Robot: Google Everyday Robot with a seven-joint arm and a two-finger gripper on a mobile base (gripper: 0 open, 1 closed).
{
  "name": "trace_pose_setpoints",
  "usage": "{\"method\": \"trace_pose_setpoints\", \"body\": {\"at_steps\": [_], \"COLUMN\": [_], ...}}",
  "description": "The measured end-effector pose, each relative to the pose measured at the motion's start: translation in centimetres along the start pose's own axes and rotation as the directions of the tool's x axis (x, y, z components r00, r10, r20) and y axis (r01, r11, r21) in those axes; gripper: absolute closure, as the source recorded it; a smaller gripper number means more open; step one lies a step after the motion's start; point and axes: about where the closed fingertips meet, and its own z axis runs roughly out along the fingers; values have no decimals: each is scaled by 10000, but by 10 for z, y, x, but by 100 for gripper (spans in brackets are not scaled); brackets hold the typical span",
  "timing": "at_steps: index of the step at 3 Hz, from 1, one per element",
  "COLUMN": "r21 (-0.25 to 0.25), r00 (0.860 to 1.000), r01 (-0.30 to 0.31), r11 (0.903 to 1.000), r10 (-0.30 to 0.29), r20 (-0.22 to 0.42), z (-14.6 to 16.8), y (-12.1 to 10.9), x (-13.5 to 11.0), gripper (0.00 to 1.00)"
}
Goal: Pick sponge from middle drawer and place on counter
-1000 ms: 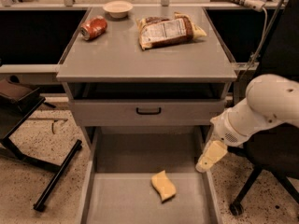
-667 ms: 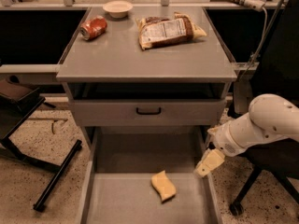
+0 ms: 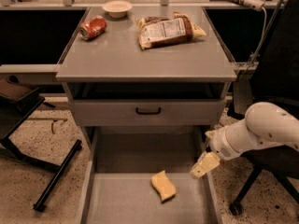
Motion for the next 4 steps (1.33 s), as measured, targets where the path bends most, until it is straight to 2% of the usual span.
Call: {"method": "trace_pose_setpoints", "body": {"at_steps": [1, 2, 3, 4], "r21": [103, 528, 1297, 2010], "r00": [9967, 9899, 9828, 9760], "r01": [-475, -957, -1256, -1361], "r11": [9988, 9940, 9836, 9701], "r10": [468, 895, 1055, 964], "r20": [659, 1097, 1516, 1954], "z": [50, 94, 129, 123], "y": [6, 10, -7, -27], "x": [17, 35, 41, 31], "gripper": [0, 0, 0, 0]}}
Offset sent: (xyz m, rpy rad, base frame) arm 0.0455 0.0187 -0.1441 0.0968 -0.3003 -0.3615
